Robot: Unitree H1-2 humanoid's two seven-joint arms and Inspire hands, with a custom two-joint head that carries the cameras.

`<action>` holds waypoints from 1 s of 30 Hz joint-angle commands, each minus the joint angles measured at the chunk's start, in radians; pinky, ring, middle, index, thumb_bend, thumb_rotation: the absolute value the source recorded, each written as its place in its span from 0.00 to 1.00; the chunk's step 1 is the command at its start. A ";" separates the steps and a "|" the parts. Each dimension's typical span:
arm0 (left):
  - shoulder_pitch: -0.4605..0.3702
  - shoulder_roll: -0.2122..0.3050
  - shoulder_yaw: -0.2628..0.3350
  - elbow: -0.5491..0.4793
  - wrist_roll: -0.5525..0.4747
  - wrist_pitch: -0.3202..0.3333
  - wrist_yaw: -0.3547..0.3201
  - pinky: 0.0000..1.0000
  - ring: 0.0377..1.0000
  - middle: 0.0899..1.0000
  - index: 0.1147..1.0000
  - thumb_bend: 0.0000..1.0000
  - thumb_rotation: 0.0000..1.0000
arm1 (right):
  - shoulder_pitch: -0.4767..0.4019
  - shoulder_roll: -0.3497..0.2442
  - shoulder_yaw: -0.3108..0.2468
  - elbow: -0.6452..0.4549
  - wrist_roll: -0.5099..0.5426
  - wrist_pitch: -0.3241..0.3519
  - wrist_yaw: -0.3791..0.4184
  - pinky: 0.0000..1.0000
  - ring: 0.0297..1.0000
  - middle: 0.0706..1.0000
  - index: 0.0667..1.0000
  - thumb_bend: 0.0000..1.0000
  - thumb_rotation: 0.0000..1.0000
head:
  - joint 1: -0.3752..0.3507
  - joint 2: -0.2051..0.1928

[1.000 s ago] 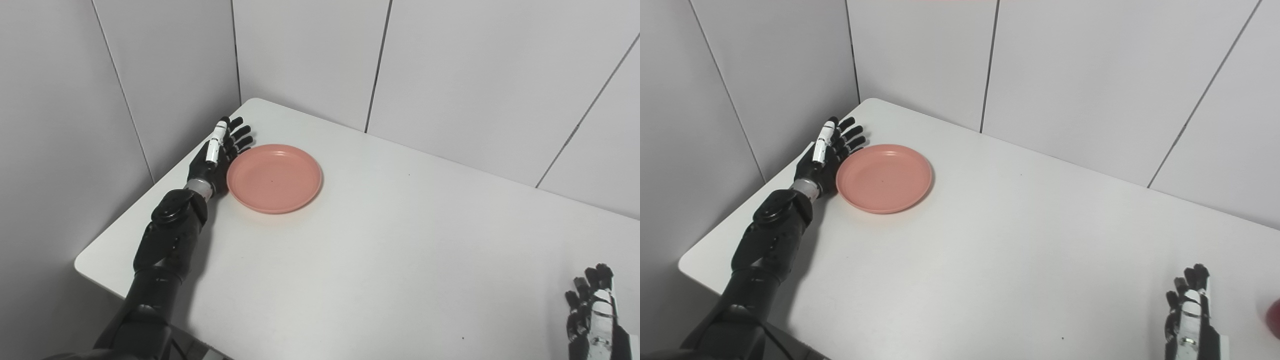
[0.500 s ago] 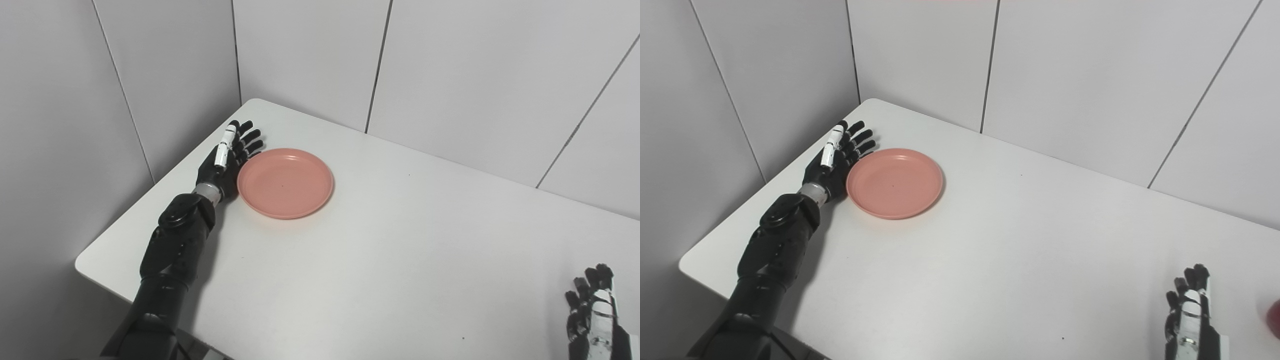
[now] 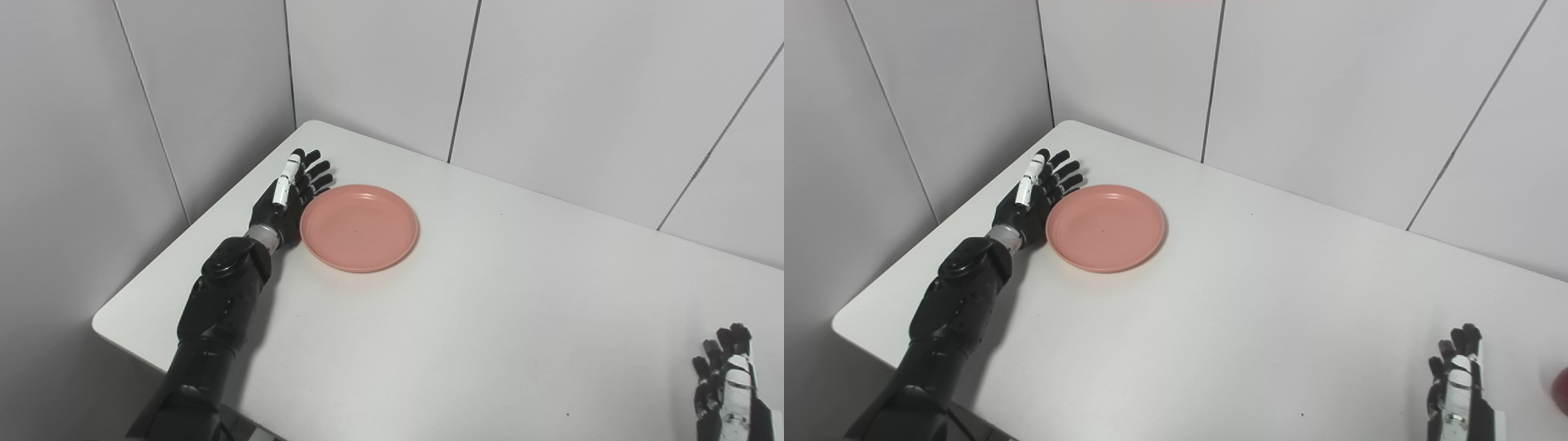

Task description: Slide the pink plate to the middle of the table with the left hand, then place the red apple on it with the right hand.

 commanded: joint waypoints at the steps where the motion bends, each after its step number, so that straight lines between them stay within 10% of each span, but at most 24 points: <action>1: -0.034 -0.009 -0.011 -0.013 0.002 -0.008 0.002 0.93 0.92 0.92 0.91 0.35 1.00 | -0.017 0.000 -0.001 -0.025 0.004 -0.005 0.004 1.00 1.00 1.00 1.00 0.08 1.00 | 0.000 0.002; 30: -0.057 -0.078 -0.067 0.030 0.016 -0.040 -0.011 0.94 0.93 0.92 0.90 0.35 1.00 | -0.019 -0.003 -0.001 -0.002 0.008 -0.037 0.014 1.00 1.00 1.00 1.00 0.09 1.00 | -0.010 0.008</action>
